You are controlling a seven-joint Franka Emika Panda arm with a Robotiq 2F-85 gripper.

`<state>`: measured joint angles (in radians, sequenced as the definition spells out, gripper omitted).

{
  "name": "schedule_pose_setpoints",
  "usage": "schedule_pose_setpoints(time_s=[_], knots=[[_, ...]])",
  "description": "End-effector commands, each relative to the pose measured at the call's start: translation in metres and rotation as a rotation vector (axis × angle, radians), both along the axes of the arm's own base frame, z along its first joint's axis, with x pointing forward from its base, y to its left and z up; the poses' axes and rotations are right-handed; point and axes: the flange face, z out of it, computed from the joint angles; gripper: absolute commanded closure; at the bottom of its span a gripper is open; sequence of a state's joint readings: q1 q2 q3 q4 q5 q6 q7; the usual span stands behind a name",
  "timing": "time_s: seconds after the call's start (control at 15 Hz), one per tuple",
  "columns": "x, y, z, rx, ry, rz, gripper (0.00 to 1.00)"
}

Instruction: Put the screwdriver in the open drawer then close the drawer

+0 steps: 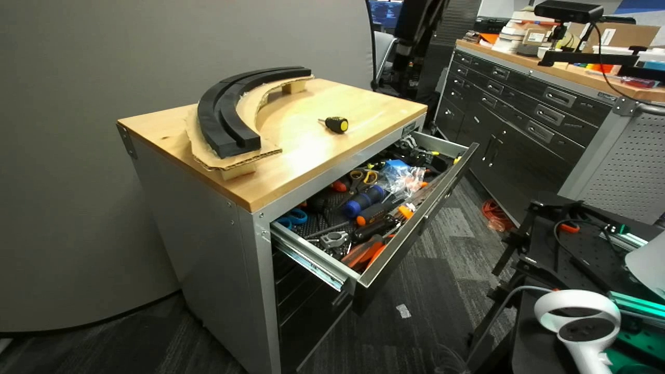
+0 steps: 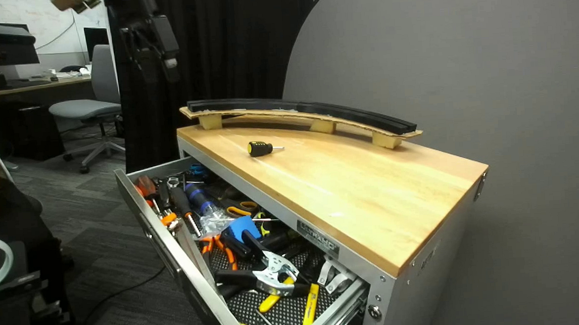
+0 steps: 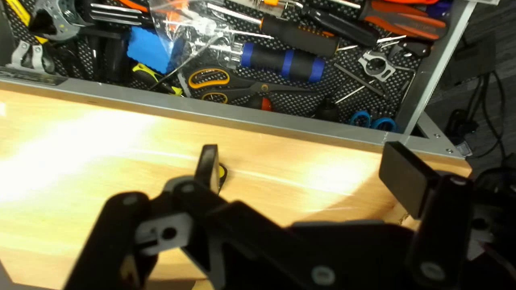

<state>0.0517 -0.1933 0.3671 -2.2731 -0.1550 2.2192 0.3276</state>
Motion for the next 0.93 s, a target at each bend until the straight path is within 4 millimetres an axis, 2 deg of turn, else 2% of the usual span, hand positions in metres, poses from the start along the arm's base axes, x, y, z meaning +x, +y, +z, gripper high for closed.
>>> schedule_pose_setpoints(time_s=[0.0, 0.2, 0.47, 0.87], knots=[[0.075, 0.012, -0.028, 0.015, -0.001, -0.037, 0.0], [0.119, 0.005, -0.054, -0.018, -0.026, -0.087, 0.0], [0.164, -0.009, -0.092, -0.082, -0.046, -0.163, 0.0], [0.195, -0.037, -0.125, -0.121, -0.031, -0.255, 0.0]])
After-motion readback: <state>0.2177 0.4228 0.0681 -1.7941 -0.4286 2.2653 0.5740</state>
